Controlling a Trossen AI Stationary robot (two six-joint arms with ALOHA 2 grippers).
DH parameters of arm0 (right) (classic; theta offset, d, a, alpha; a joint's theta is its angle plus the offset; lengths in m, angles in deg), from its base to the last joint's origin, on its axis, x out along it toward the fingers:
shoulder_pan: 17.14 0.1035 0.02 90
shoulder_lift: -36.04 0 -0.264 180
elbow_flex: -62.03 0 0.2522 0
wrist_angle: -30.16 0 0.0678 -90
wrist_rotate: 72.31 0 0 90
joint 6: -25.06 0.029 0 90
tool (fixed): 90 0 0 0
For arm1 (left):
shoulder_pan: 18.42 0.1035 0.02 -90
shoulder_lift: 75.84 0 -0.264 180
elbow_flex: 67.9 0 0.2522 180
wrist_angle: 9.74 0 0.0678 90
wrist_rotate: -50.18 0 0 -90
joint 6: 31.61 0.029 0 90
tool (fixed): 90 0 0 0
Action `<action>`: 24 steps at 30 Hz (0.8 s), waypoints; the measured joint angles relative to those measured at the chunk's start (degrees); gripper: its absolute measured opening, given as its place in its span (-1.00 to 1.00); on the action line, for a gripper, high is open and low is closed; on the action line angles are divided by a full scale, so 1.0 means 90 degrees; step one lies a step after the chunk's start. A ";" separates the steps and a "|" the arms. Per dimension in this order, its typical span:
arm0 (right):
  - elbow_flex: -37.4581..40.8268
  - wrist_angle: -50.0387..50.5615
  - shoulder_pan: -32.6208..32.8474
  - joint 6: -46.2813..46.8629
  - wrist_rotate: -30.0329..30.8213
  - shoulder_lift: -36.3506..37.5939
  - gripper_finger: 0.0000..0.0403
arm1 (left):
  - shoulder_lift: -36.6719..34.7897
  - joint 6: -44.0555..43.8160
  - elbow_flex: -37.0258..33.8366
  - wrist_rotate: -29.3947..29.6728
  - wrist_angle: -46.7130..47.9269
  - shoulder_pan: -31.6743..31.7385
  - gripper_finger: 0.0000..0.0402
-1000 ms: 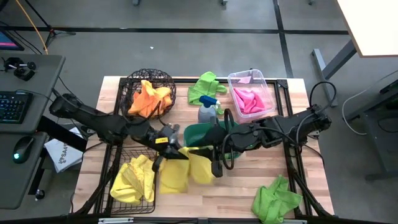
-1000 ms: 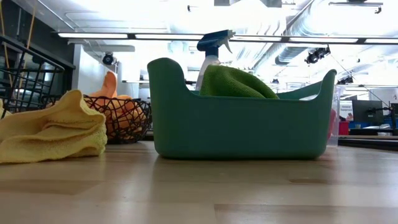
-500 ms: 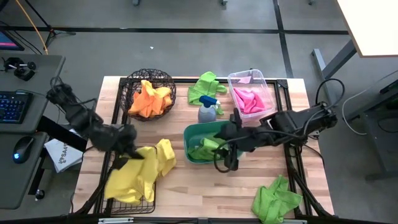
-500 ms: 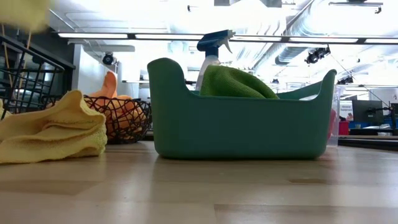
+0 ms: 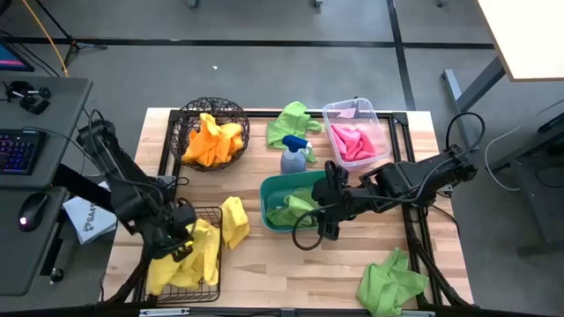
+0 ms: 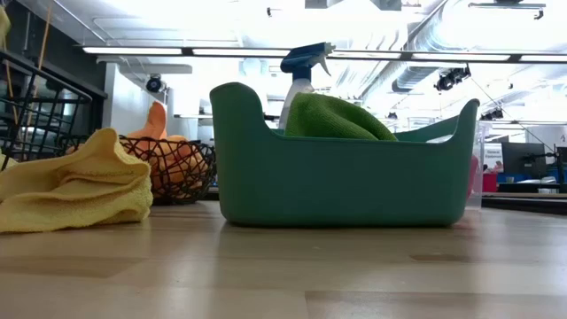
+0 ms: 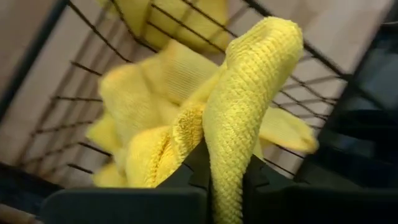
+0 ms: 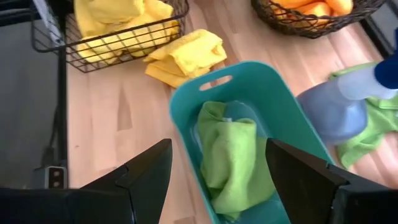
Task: Sort microfiber towel by color & place in baskets
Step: Put the yellow towel into the wire basket
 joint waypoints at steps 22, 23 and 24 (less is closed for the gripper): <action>0.0005 0.0277 0.0000 -0.0126 0.0214 0.0000 0.27 | 0.0652 0.0444 -0.0111 -0.1131 0.0024 0.0653 0.05; 0.0005 0.0277 0.0000 -0.0129 0.0214 0.0000 0.27 | 0.0652 0.0309 -0.0122 -0.1100 0.0030 0.0566 0.05; 0.0005 0.0277 0.0000 -0.0126 0.0214 0.0000 0.27 | 0.0652 0.0174 -0.0119 -0.1102 0.0004 0.0507 0.05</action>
